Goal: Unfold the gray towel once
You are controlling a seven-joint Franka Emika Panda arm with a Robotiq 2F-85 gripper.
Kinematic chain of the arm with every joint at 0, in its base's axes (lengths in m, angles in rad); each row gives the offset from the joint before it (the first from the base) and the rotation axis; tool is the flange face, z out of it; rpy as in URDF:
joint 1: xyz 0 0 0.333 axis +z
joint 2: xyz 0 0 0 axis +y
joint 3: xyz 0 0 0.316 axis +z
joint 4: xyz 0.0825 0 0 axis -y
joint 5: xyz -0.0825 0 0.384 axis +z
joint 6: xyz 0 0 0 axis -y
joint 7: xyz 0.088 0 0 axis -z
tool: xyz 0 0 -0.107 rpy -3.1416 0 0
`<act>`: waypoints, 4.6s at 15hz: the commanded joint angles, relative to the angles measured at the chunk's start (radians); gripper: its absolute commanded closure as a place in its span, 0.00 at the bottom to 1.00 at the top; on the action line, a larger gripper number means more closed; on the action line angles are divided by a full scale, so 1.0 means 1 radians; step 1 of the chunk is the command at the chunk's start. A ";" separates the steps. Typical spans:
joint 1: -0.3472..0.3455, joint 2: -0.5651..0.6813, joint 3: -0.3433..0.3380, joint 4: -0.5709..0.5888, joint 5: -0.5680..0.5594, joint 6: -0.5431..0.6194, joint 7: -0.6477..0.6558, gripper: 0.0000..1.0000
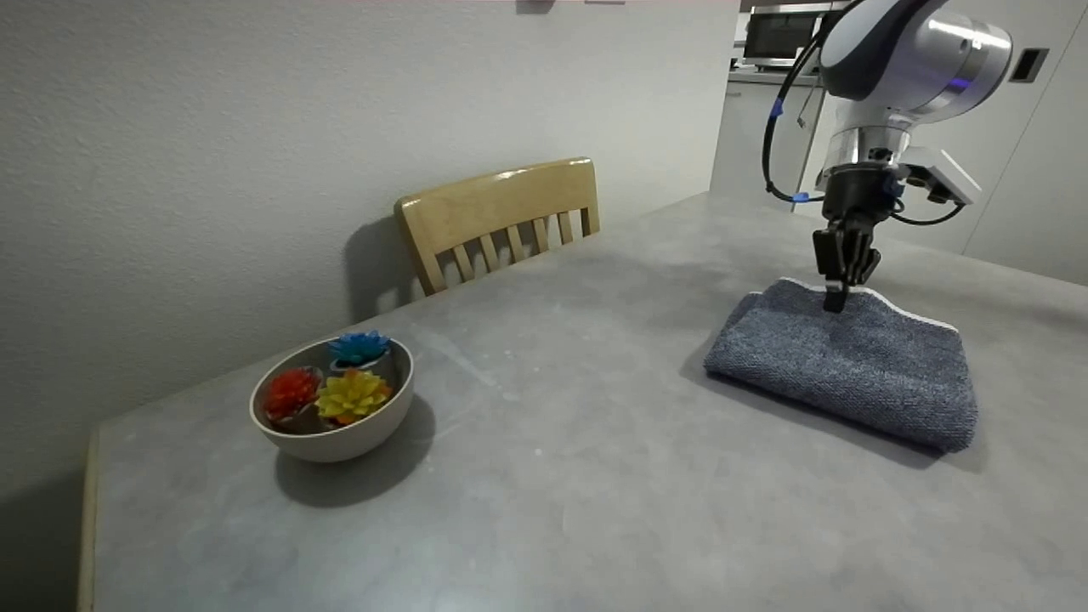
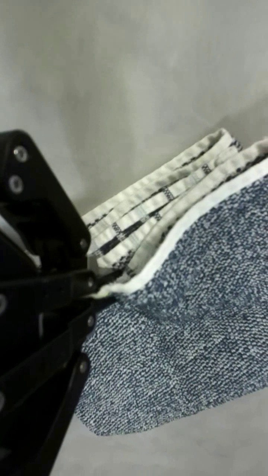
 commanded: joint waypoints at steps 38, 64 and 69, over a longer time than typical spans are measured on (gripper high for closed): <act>0.294 -0.539 0.082 -0.677 0.565 0.642 -0.323 0.99; 0.432 -0.107 0.263 -0.360 0.621 0.721 -0.247 0.99; 0.439 -0.084 0.268 -0.271 0.681 0.787 -0.218 0.99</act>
